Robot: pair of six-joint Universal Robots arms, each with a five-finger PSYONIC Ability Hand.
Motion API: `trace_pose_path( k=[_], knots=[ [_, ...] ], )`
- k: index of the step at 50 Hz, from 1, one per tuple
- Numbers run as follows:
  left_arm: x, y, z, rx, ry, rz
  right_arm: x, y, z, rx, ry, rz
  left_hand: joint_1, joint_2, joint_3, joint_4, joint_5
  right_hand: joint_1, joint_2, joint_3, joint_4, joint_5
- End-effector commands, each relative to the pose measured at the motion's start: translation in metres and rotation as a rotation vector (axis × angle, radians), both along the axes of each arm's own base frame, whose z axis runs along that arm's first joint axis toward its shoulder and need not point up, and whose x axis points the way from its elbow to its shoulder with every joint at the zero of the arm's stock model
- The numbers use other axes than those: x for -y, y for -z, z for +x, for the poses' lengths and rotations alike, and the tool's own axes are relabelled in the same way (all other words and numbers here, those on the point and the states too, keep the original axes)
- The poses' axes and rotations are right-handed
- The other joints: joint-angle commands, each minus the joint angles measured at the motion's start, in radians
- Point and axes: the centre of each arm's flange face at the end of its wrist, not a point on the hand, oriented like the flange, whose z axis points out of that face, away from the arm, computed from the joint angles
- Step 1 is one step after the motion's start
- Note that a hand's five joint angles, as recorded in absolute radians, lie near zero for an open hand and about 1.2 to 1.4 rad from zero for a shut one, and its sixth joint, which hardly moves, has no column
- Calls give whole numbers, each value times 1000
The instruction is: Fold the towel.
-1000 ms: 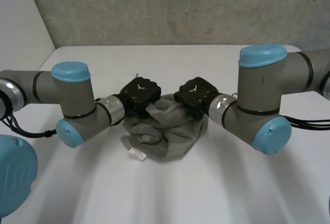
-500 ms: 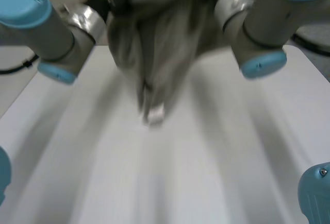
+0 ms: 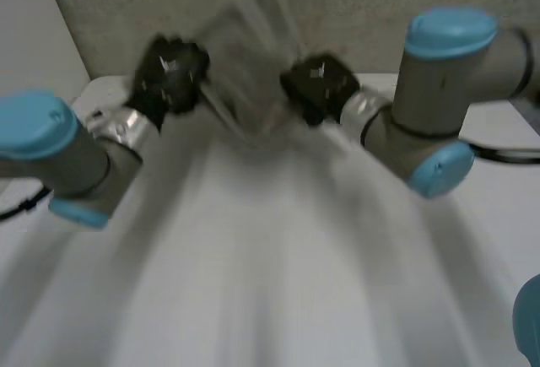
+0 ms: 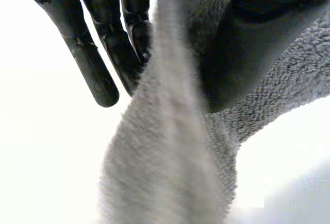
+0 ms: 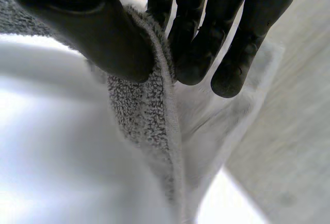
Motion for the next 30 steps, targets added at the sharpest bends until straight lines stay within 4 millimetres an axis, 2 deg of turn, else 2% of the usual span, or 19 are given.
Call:
trace_pose_path(
  k=[1, 7, 10, 12, 19, 21, 30],
  knots=[
    [-28, 65, 10, 177, 4, 169, -19, 54, -10, -127, -10, 59, -143, -124, -128, -123, -119, 81, 76, 69, 63, 61],
    [-27, 87, 28, 279, -40, 222, -27, 60, -16, -153, -8, 69, -298, -280, -283, -278, -275, 81, 76, 69, 63, 61],
    [-26, 89, 32, 291, -54, 232, -30, 57, -18, -152, -7, 67, -352, -333, -337, -332, -328, 81, 76, 69, 63, 61],
    [-26, 92, 37, 298, -69, 250, -31, 54, -19, -152, -3, 66, -471, -453, -457, -451, -448, 81, 76, 69, 63, 61],
    [-28, 86, 43, 291, -88, 249, -36, 44, -28, -147, 15, 68, -586, -568, -572, -566, -563, 81, 76, 69, 63, 61],
    [-30, 78, 49, 281, -119, 245, -35, 41, -36, -146, 37, 83, -627, -609, -613, -607, -604, 81, 76, 69, 63, 61],
    [-31, 68, 59, 273, -212, 238, -25, 31, -62, -112, 149, 114, -660, -641, -645, -640, -636, 81, 76, 69, 63, 61]
  ],
)
